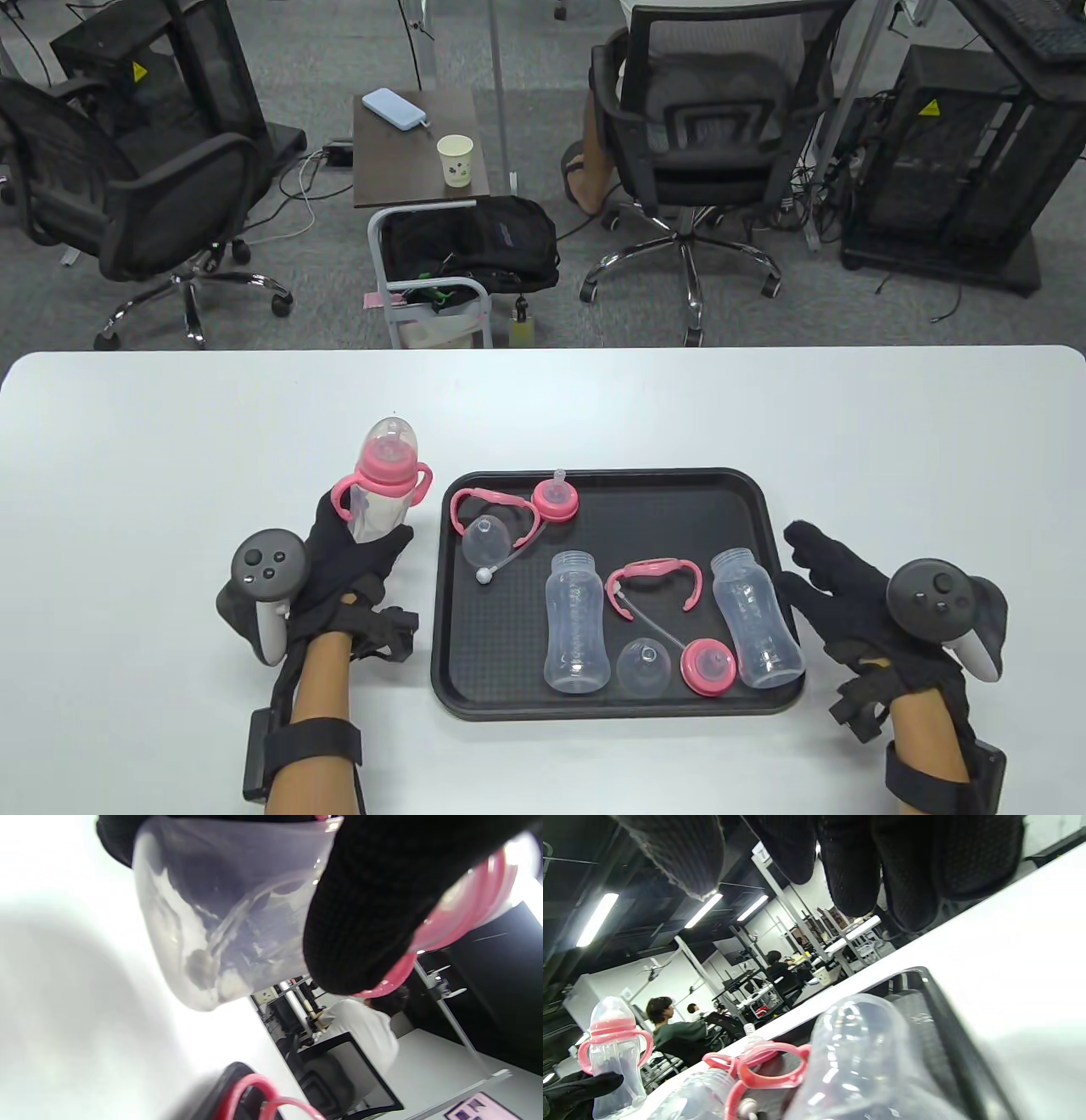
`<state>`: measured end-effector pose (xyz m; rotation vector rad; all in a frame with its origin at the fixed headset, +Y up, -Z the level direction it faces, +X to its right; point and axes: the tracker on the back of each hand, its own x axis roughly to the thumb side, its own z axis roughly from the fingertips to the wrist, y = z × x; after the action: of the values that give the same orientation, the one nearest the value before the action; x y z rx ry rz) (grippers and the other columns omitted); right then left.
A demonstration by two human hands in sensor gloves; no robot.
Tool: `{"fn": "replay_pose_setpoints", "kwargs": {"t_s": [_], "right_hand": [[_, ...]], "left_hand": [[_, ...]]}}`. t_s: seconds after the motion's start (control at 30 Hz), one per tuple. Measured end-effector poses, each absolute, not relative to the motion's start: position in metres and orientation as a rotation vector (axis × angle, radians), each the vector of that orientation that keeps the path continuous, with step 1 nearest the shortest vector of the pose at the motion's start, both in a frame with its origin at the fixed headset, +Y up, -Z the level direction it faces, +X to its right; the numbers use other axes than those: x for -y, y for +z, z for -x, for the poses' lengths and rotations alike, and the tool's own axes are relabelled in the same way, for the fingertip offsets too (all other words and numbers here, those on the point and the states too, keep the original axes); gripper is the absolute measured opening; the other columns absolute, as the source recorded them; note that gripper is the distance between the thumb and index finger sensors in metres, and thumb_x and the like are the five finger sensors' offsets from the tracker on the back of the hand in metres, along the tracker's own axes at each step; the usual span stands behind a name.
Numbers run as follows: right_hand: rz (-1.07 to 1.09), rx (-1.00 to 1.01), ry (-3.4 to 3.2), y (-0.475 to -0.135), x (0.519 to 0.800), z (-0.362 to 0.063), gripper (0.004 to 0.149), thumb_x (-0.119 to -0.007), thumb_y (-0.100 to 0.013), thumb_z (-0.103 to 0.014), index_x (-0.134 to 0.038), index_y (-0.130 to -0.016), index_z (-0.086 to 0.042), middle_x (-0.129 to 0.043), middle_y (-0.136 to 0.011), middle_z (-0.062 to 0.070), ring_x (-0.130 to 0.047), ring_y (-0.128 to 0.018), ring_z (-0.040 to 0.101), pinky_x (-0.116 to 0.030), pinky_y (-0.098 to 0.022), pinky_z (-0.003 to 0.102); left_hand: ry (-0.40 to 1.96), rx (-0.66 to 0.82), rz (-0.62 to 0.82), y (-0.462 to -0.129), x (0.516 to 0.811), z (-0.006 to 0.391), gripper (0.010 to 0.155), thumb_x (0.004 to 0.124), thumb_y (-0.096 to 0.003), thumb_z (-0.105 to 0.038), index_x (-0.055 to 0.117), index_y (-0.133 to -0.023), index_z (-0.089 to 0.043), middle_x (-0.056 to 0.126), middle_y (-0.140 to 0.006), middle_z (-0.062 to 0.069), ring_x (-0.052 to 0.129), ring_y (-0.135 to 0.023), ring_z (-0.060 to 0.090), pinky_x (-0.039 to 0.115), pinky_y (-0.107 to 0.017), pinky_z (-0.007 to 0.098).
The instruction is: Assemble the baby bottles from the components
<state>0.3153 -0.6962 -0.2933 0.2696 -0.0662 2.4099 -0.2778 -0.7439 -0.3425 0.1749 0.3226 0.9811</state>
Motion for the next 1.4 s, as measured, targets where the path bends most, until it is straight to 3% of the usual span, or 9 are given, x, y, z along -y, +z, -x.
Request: {"fn": "replay_pose_setpoints", "kwargs": {"t_s": [0.17, 0.43, 0.67, 0.73, 1.03, 1.4], "right_hand": [[-0.210, 0.072, 2.358, -0.296, 0.708, -0.325, 0.071, -0.073, -0.058, -0.054, -0.054, -0.112, -0.012, -0.070, -0.105, 0.031, -0.081, -0.081, 0.057, -0.070, -0.056, 0.067], [-0.184, 0.039, 2.369, -0.298, 0.714, -0.329, 0.070, -0.072, -0.058, -0.054, -0.056, -0.112, -0.012, -0.069, -0.105, 0.031, -0.080, -0.083, 0.057, -0.070, -0.056, 0.067], [-0.171, 0.012, 2.355, -0.297, 0.717, -0.331, 0.069, -0.071, -0.058, -0.054, -0.059, -0.111, -0.012, -0.070, -0.105, 0.031, -0.078, -0.085, 0.058, -0.068, -0.058, 0.069], [-0.174, 0.010, 2.357, -0.296, 0.717, -0.331, 0.068, -0.071, -0.058, -0.054, -0.059, -0.110, -0.012, -0.070, -0.105, 0.031, -0.078, -0.085, 0.058, -0.068, -0.058, 0.069], [-0.172, -0.043, 2.335, -0.295, 0.720, -0.331, 0.065, -0.072, -0.059, -0.052, -0.062, -0.109, -0.011, -0.070, -0.105, 0.031, -0.078, -0.086, 0.058, -0.068, -0.058, 0.069], [-0.164, -0.056, 2.305, -0.293, 0.720, -0.333, 0.069, -0.071, -0.059, -0.053, -0.058, -0.111, -0.010, -0.069, -0.105, 0.032, -0.077, -0.086, 0.059, -0.068, -0.058, 0.069]], "left_hand": [[0.954, -0.365, -0.126, -0.367, 0.761, 0.283, 0.092, 0.104, -0.0365, -0.055, 0.055, -0.112, -0.034, 0.074, -0.112, -0.003, 0.078, -0.106, 0.031, 0.067, -0.076, 0.051], [1.136, -0.352, -0.037, -0.384, 0.789, 0.285, 0.093, 0.104, -0.0402, -0.052, 0.048, -0.113, -0.036, 0.066, -0.116, -0.004, 0.067, -0.111, 0.029, 0.056, -0.081, 0.050], [1.165, -0.418, -0.046, -0.371, 0.791, 0.292, 0.093, 0.109, -0.0338, -0.048, 0.057, -0.110, -0.034, 0.067, -0.115, -0.002, 0.066, -0.110, 0.030, 0.035, -0.083, 0.049], [1.146, -0.442, -0.051, -0.367, 0.791, 0.295, 0.093, 0.109, -0.0326, -0.048, 0.060, -0.110, -0.031, 0.062, -0.118, 0.002, 0.057, -0.114, 0.033, 0.028, -0.084, 0.050], [1.128, -0.477, 0.083, -0.362, 0.796, 0.300, 0.095, 0.107, -0.0353, -0.048, 0.058, -0.114, -0.029, 0.050, -0.123, 0.001, 0.041, -0.119, 0.031, 0.016, -0.082, 0.052], [1.090, -0.483, 0.090, -0.326, 0.794, 0.307, 0.097, 0.105, -0.0364, -0.055, 0.058, -0.116, -0.026, 0.047, -0.125, 0.001, 0.037, -0.120, 0.030, 0.023, -0.082, 0.048]]}}
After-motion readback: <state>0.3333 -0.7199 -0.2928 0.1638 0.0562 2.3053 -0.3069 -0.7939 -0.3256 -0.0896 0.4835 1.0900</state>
